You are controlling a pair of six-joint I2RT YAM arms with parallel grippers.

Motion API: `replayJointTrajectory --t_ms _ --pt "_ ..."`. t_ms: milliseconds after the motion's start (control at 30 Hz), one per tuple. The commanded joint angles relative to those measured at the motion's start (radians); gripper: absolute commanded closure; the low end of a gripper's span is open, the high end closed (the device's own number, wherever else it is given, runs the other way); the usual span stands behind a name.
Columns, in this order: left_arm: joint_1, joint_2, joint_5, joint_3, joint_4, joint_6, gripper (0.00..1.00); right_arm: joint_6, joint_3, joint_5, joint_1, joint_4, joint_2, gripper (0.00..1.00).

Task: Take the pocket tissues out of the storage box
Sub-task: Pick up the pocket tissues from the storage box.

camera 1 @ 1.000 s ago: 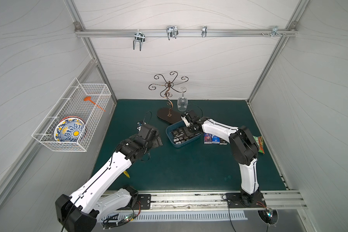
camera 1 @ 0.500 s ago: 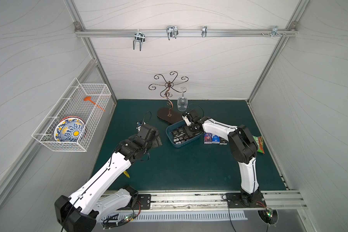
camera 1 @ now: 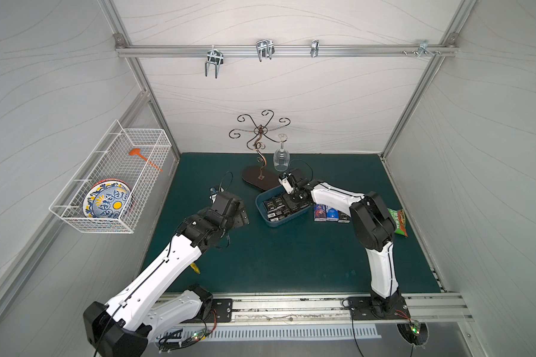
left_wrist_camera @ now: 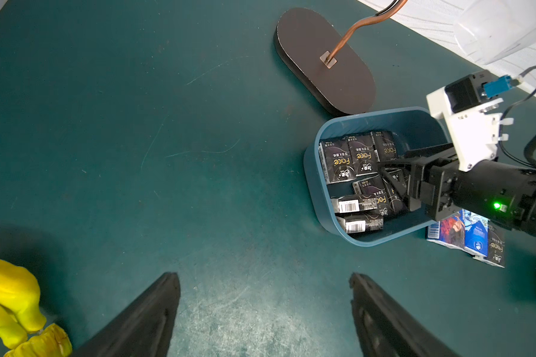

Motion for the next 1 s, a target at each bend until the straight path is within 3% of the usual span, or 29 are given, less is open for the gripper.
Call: replayJointTrajectory --t_ms 0,67,300,733,967 --pt "-0.001 -0.014 -0.021 0.036 0.001 0.014 0.1 0.023 0.027 -0.058 -0.018 0.002 0.04 0.33" --pt "-0.001 -0.016 -0.025 0.036 0.0 0.014 0.1 0.032 0.036 -0.071 -0.021 0.001 0.057 0.29" --pt "-0.001 -0.019 -0.028 0.035 -0.004 0.016 0.1 0.042 0.064 -0.056 -0.032 -0.013 0.111 0.31" --pt "-0.001 -0.021 -0.023 0.027 0.002 0.009 0.1 0.022 0.019 -0.053 -0.029 -0.003 0.063 0.59" --pt "-0.001 -0.019 -0.019 0.025 0.009 0.007 0.1 0.03 -0.06 -0.048 -0.006 0.06 -0.088 0.6"
